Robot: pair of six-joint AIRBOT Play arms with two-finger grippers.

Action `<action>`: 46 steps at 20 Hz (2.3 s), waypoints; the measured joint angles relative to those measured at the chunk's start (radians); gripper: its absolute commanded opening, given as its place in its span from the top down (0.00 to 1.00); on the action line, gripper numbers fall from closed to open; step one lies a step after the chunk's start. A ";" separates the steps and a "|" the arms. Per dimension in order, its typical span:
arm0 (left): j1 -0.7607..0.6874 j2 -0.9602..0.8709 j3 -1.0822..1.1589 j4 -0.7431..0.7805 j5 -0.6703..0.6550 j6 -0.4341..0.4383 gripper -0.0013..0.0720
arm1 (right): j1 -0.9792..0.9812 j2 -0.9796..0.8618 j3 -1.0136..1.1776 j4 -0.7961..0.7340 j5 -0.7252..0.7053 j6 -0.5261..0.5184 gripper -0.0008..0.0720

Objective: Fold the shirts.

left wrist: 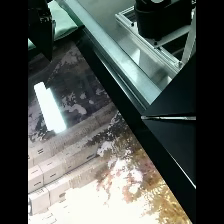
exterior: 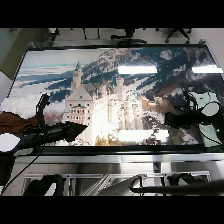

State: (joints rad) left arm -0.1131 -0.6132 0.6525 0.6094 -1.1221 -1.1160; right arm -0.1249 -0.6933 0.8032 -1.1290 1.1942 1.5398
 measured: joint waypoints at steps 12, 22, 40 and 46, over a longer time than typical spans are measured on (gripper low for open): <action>0.181 -0.198 0.299 0.289 0.020 -0.028 0.02 | 0.000 0.000 0.000 0.000 -0.001 0.000 0.96; 0.502 -0.808 0.710 0.748 0.068 -0.007 0.02 | 0.000 0.000 0.000 0.000 -0.039 0.000 0.96; 0.326 -1.096 1.262 0.890 -0.190 -0.101 0.97 | 0.000 0.000 0.000 0.000 -0.079 0.000 0.96; 0.107 -0.856 1.300 0.547 -0.298 -0.136 0.97 | 0.000 0.000 0.000 0.001 -0.051 0.000 0.96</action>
State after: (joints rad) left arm -0.0063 -1.4696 1.9530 1.1568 -1.4200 -1.2518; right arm -0.1249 -0.6933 0.8032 -1.1282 1.1431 1.5398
